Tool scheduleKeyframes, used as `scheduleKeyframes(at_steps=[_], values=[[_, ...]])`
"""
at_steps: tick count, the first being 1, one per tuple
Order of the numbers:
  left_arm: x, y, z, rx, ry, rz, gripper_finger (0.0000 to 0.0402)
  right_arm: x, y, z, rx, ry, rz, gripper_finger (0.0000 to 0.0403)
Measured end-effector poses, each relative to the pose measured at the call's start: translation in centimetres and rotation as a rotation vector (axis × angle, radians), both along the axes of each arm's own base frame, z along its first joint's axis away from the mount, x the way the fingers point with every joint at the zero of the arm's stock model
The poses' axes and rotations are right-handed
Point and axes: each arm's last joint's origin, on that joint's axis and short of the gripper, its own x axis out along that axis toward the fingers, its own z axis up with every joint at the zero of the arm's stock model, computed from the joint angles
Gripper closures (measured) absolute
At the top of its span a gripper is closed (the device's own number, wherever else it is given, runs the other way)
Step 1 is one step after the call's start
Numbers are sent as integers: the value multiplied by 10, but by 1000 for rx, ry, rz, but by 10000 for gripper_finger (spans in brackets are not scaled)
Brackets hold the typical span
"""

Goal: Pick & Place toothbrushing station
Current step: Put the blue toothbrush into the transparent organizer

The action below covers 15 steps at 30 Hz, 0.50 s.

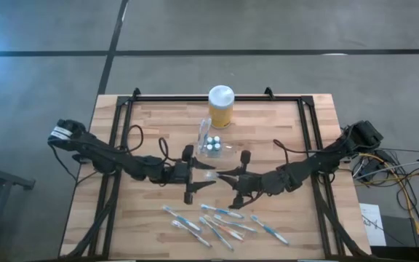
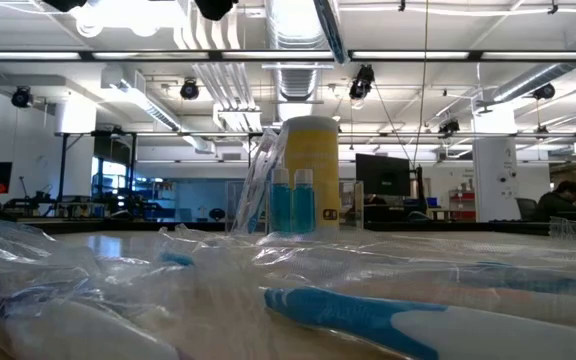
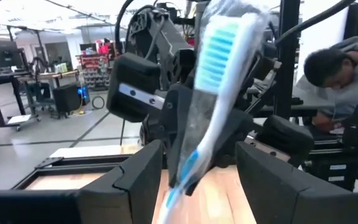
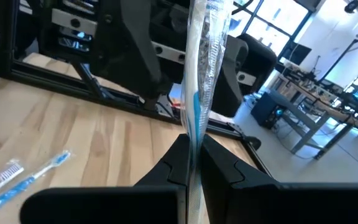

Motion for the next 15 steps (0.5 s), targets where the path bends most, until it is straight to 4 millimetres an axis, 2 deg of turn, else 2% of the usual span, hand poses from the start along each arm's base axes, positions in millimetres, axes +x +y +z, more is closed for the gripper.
scheduleKeyframes(at_steps=[3,5,7,12,15], values=[[0,0,4,-23,-15,-1,205,1,0,2,11,-9,0,390],[1,0,7,-26,-23,-1,226,1,1,4,14,-14,0,390],[0,0,9,-28,-28,0,261,1,1,5,16,-17,0,390],[1,2,11,2,-20,2,377,1,1,5,17,-16,-4,390],[4,3,16,13,-7,-10,382,1,0,6,21,-19,-8,390]])
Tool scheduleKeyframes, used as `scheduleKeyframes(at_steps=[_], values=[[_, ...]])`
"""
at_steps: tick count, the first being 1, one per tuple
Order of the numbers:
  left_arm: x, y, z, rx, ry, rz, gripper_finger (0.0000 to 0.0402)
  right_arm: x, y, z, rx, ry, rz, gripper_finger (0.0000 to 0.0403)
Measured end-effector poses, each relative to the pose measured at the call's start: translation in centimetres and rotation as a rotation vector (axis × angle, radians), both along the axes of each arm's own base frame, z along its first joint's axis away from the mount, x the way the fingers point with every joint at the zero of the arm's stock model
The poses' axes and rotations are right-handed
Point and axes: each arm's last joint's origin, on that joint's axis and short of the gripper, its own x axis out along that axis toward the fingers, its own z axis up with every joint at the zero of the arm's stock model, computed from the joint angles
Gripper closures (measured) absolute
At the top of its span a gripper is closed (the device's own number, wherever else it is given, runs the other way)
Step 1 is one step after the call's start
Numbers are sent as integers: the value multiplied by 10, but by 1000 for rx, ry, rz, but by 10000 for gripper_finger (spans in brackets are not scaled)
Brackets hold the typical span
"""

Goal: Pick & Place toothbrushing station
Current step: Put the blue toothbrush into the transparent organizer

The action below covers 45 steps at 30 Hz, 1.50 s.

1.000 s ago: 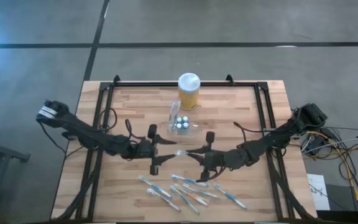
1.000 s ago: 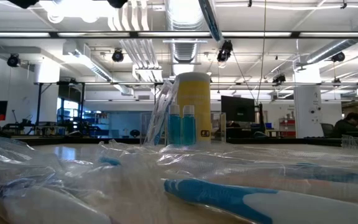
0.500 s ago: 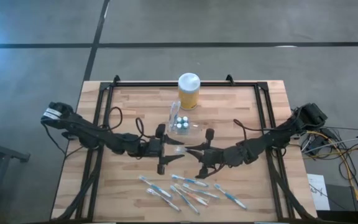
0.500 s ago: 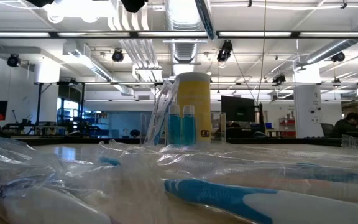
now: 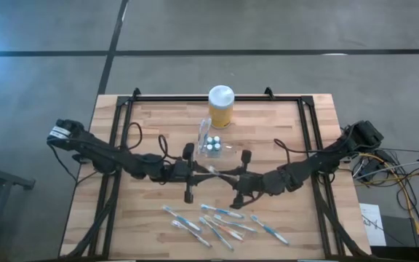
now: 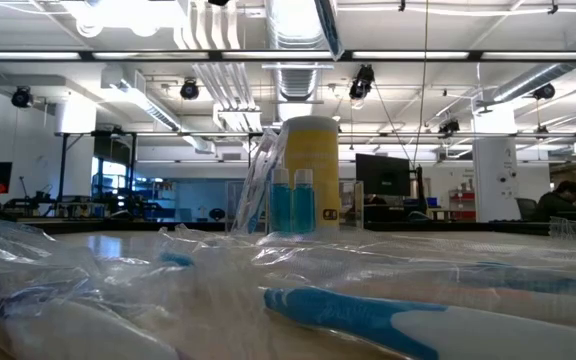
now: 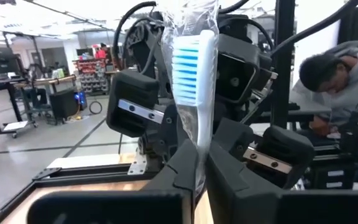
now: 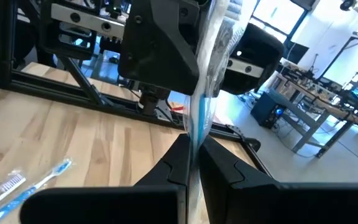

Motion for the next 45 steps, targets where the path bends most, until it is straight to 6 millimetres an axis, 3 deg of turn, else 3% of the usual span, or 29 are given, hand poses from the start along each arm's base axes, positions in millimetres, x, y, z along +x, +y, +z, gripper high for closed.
scheduleKeyframes(at_steps=[6,17,23,29,36,42,45], values=[[5,-1,10,34,29,-9,390,0,1,0,30,-9,3,377],[3,13,17,43,27,28,391,-9,-4,-1,46,47,-130,241],[1,28,21,81,23,78,391,-30,-3,-1,126,124,-148,213],[3,69,10,29,60,61,392,-50,4,-9,152,173,-133,234],[23,120,-27,-45,136,95,392,-63,8,-27,126,200,-100,314],[56,139,-54,-58,200,95,392,-68,5,-44,121,212,-104,386],[73,145,-68,-58,232,118,392,-70,4,-46,123,206,-102,393]])
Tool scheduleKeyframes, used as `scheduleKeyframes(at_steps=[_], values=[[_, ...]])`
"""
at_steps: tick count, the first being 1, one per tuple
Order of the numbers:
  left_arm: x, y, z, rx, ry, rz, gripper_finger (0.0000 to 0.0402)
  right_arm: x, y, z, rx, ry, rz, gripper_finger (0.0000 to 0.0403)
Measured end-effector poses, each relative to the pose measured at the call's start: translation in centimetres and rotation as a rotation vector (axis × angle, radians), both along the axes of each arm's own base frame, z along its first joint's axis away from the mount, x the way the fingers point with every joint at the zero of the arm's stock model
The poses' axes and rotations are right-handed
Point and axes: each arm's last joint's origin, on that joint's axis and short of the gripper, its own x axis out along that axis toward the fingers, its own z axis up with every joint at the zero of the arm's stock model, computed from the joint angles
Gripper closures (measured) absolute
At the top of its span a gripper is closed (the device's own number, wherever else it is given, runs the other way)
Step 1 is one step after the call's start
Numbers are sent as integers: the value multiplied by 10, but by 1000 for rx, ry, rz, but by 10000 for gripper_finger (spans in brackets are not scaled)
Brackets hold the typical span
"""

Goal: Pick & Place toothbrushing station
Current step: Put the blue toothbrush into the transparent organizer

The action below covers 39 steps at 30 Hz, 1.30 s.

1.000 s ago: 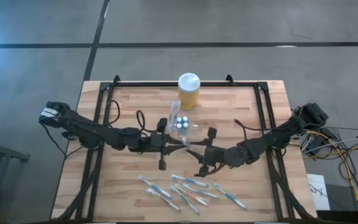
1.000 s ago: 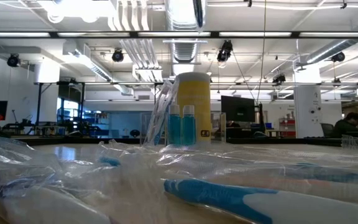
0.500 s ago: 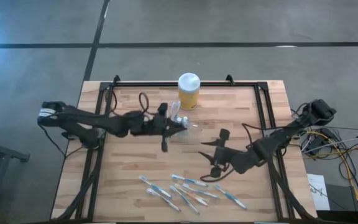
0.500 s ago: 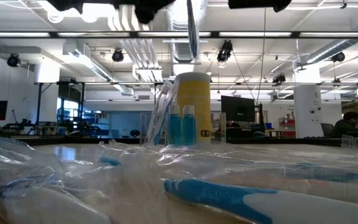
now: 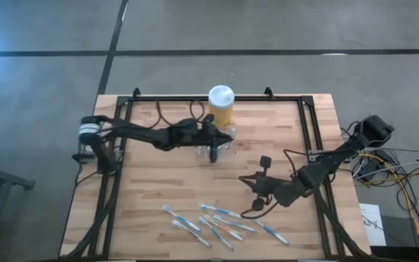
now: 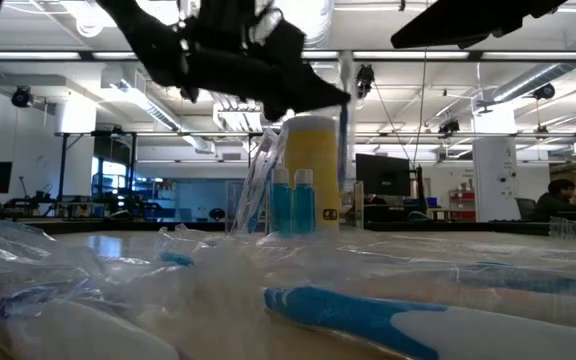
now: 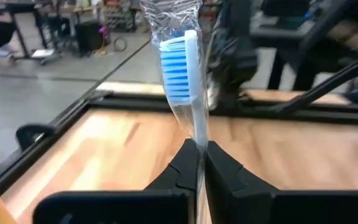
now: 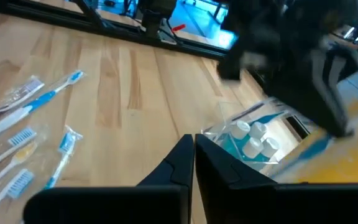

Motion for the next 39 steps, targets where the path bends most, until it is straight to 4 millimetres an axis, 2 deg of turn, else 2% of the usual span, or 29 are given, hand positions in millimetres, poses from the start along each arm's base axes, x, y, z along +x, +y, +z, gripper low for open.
scheduleKeyframes(at_steps=[3,7,20,28,34,36,39], values=[[12,5,-14,6,40,57,392,-4,-1,2,12,-13,3,394],[19,7,-22,11,51,112,392,-10,-1,-1,12,-9,16,394],[20,9,-38,-19,132,161,392,-15,-2,-1,32,-20,18,394],[19,9,-38,-55,134,167,321,-15,-2,-1,32,-20,18,394],[18,9,-35,-68,134,168,274,-15,-2,-1,35,-21,17,394],[14,8,-26,-67,131,168,263,-15,-2,-2,35,-19,17,394],[2,6,-1,-64,135,158,253,-16,-2,-3,35,-16,17,394]])
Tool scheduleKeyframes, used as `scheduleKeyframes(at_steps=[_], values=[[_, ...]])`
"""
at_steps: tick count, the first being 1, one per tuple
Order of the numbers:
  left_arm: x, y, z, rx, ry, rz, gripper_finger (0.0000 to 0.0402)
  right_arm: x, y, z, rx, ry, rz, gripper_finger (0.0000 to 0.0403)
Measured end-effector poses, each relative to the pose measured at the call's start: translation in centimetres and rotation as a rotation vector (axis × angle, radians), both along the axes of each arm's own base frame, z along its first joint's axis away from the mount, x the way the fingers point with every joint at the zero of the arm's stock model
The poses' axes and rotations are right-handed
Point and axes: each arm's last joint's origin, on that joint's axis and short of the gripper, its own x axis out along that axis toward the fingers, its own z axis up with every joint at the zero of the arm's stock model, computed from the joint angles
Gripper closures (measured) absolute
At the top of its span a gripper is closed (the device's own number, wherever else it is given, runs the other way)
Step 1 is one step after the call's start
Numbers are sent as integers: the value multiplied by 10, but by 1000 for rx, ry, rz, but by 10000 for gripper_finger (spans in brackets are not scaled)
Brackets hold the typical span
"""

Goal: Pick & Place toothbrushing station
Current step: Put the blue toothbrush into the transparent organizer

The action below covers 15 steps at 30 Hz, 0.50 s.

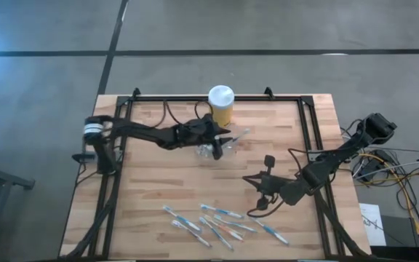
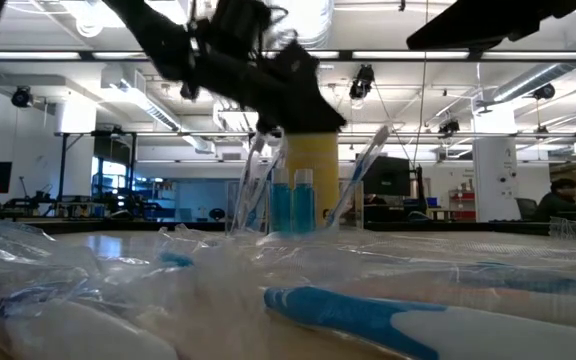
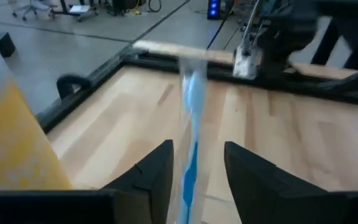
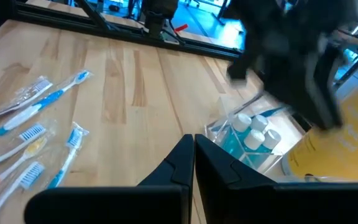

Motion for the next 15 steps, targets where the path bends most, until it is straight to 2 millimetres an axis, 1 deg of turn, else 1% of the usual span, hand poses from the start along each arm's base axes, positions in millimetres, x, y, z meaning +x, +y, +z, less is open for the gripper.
scheduleKeyframes(at_steps=[2,5,7,10,11,13,15], values=[[-14,-5,23,15,12,-55,252,0,0,-1,7,0,-3,394],[-48,-20,67,63,13,-207,252,-1,0,-2,18,-1,-7,394],[-80,-31,97,92,0,-278,256,-1,-1,-3,26,-2,-10,394],[-138,-41,133,108,-19,-299,282,-1,-1,-3,51,-9,-20,394],[-158,-44,143,110,-27,-297,296,-1,-1,-3,62,-12,-23,394],[-197,-48,153,101,-25,-288,330,-1,-1,-3,82,-18,-31,394],[-228,-51,155,78,-22,-284,371,-1,-1,-3,101,-25,-37,394]])
